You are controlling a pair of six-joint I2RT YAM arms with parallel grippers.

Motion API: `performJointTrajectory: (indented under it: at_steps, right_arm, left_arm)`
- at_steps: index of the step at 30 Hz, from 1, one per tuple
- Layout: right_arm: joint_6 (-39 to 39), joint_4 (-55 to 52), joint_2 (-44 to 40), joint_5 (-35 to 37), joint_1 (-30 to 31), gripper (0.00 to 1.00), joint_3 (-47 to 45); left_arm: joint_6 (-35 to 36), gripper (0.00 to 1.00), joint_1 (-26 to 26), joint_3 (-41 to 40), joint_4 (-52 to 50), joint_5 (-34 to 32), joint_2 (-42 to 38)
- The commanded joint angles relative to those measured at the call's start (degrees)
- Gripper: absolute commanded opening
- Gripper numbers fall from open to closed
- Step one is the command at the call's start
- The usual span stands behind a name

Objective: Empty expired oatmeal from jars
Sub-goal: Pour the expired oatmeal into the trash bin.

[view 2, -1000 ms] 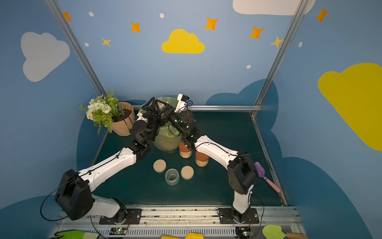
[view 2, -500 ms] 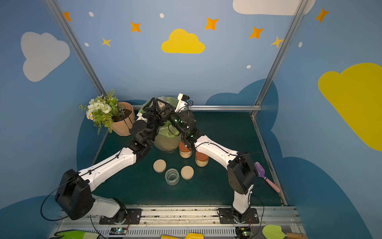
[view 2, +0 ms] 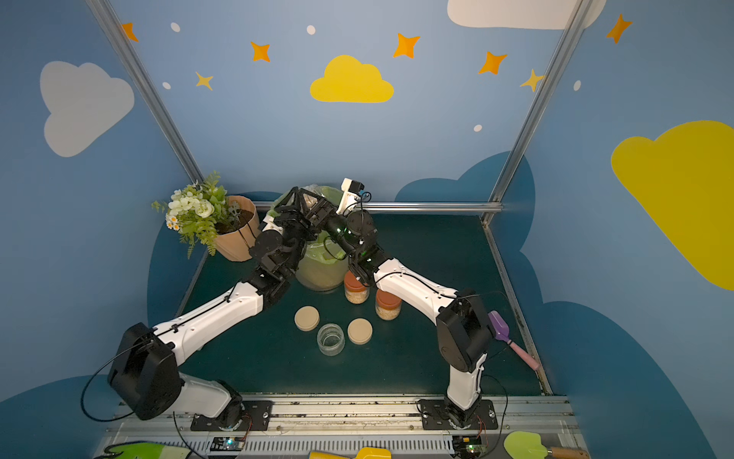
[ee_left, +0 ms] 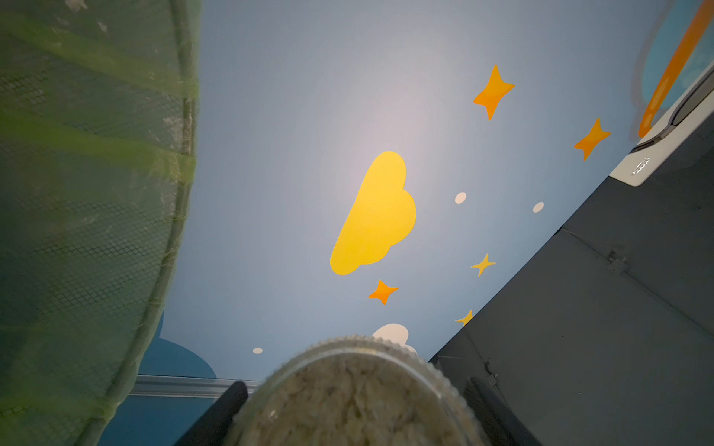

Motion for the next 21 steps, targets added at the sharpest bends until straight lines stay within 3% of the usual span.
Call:
performJointTrajectory:
  at_steps: [1, 21]
  right_arm:
    - [-1.5, 0.7, 1.1, -4.5, 1.1, 0.29, 2.0]
    - [-3.0, -2.6, 0.3, -4.2, 0.9, 0.43, 1.4]
  left_arm:
    - [2.0, 0.39, 0.4, 0.7, 3.2, 3.6, 0.8]
    - [1.6, 0.28, 2.9, -1.6, 6.4, 6.9, 1.9]
